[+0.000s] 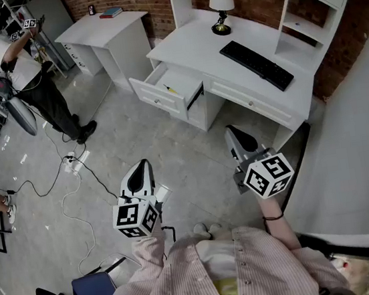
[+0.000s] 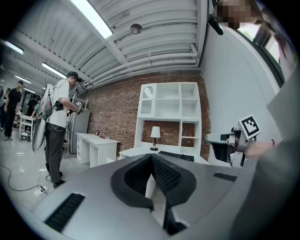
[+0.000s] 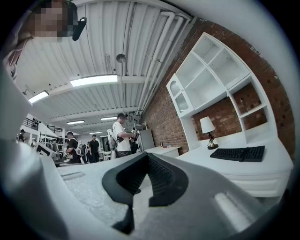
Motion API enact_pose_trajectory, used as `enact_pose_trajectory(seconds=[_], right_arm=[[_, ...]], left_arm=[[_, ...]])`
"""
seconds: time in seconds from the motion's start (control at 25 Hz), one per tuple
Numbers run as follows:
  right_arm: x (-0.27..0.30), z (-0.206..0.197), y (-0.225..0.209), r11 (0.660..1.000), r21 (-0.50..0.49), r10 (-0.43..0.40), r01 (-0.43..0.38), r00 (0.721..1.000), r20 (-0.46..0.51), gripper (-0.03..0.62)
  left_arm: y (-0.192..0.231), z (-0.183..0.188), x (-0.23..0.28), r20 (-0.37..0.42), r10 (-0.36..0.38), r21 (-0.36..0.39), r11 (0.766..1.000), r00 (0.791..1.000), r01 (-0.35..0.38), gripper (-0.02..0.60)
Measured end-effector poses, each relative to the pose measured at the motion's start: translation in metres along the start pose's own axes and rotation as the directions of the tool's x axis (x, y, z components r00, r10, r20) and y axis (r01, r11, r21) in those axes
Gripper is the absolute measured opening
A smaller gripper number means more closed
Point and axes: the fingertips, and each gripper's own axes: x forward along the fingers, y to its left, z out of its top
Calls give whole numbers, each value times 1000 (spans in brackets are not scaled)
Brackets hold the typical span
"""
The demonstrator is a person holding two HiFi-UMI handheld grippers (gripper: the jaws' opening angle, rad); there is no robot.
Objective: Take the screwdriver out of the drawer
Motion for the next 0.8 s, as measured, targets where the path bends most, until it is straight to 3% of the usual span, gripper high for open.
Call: enact_pose_trajectory(seconds=[0.8], right_arm=[[-1, -17, -26, 999, 26, -43, 44, 998, -40, 21]], left_arm=[[-21, -4, 3, 0, 12, -24, 1000, 1000, -12, -2]])
